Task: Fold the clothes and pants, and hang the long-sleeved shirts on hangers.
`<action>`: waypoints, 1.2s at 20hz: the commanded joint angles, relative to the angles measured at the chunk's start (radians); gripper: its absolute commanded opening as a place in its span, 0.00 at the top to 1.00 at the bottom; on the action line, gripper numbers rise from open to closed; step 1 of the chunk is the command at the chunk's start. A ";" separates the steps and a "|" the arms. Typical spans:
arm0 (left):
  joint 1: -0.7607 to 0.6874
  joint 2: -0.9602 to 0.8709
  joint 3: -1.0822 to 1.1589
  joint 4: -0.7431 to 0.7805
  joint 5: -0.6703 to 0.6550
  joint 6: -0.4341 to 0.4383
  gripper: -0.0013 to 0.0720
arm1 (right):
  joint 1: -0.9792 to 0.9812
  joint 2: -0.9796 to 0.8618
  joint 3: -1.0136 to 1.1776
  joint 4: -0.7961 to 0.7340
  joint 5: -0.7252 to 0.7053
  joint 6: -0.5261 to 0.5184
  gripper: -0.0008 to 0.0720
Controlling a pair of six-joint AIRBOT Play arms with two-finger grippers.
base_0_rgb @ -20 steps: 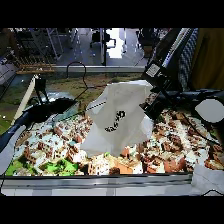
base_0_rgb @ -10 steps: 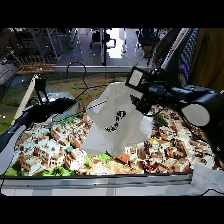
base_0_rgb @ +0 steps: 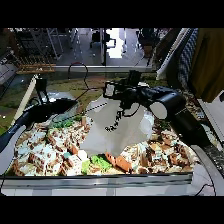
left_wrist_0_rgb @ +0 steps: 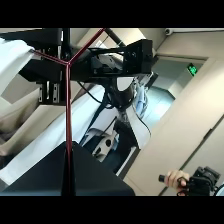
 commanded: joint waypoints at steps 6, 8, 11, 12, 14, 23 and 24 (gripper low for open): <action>-0.041 0.000 0.000 -0.007 0.037 -0.002 0.96 | 0.052 -0.019 0.000 0.040 -0.021 -0.010 0.78; -0.051 0.000 0.000 -0.007 0.075 -0.002 0.96 | 0.052 -0.019 0.000 0.058 -0.020 -0.010 0.78; -0.052 0.000 0.000 -0.014 0.110 -0.002 0.96 | 0.052 -0.019 0.000 0.065 -0.018 -0.004 0.96; -0.045 0.000 0.001 -0.030 0.133 -0.001 0.80 | 0.052 -0.019 0.000 0.064 -0.017 -0.003 0.97; -0.013 0.000 0.001 -0.053 0.227 -0.002 0.27 | 0.049 -0.019 0.000 0.060 -0.016 -0.003 0.97; 0.253 0.041 0.346 0.407 0.418 -0.352 0.20 | 0.032 -0.021 -0.009 -0.022 0.122 0.234 0.97; 0.264 0.068 0.403 0.539 0.430 -0.462 0.20 | 0.019 -0.021 -0.009 -0.032 0.110 0.307 0.97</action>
